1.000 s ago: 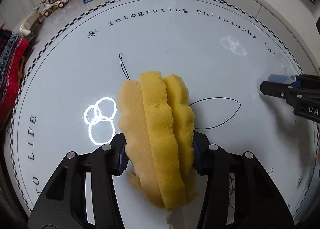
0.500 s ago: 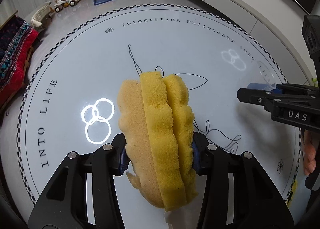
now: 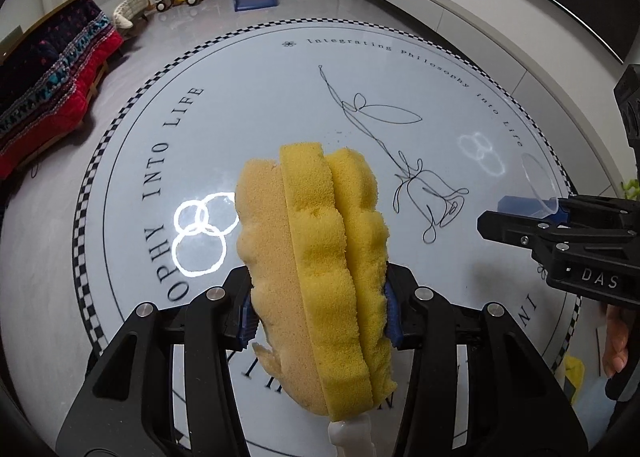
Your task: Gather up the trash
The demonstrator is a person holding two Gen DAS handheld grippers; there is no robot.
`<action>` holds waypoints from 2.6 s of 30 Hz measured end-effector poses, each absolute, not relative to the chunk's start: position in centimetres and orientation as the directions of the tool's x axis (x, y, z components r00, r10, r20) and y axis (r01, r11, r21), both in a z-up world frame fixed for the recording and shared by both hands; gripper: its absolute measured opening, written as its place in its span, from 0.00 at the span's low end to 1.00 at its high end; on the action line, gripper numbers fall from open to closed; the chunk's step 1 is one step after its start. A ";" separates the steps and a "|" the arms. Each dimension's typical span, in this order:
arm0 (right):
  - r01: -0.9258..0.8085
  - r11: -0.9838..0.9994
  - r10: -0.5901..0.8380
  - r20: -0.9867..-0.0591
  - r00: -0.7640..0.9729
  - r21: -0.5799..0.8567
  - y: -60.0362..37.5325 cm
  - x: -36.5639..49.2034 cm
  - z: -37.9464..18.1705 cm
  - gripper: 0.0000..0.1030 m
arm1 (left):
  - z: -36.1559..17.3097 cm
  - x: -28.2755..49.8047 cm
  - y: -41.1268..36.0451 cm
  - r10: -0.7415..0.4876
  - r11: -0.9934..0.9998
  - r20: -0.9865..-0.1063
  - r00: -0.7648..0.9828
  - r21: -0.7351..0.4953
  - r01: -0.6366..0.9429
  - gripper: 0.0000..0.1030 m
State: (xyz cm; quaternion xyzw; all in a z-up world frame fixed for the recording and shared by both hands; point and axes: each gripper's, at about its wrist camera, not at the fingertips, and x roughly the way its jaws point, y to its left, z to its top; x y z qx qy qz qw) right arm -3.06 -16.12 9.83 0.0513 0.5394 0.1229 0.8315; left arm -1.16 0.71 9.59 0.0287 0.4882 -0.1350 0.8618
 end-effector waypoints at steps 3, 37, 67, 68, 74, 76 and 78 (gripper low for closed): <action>-0.179 0.959 0.272 -0.883 0.382 0.218 -14.3 -5.0 9.9 0.37 | 9.9 -3.0 2.2 -0.202 0.966 -0.838 0.506 -0.087 0.242 0.45; -0.622 0.751 0.400 -0.902 0.161 0.222 13.0 -20.0 4.8 0.37 | 3.3 -23.3 28.7 0.088 0.932 -0.838 0.539 -0.121 -0.340 0.46; -0.651 0.724 0.426 -0.890 0.162 0.228 13.0 -19.7 3.8 0.71 | 2.0 -23.7 30.5 0.162 0.875 -0.837 0.523 -0.123 -0.469 0.94; -0.647 0.728 0.428 -0.888 0.170 0.227 12.4 -19.5 4.1 0.71 | 2.5 -23.3 29.9 0.159 0.880 -0.833 0.530 -0.124 -0.459 0.94; -0.597 0.774 0.420 -0.876 0.237 0.210 7.8 -17.3 6.0 0.71 | 4.9 -19.9 25.7 0.108 0.919 -0.810 0.577 -0.141 -0.369 0.94; -0.573 0.796 0.408 -0.873 0.266 0.197 6.1 -16.4 6.6 0.71 | 5.5 -18.6 23.9 0.084 0.933 -0.801 0.592 -0.145 -0.328 0.94; -0.539 0.820 0.398 -0.869 0.294 0.193 4.0 -15.5 7.0 0.71 | 6.1 -17.4 22.1 0.060 0.945 -0.793 0.606 -0.150 -0.290 0.94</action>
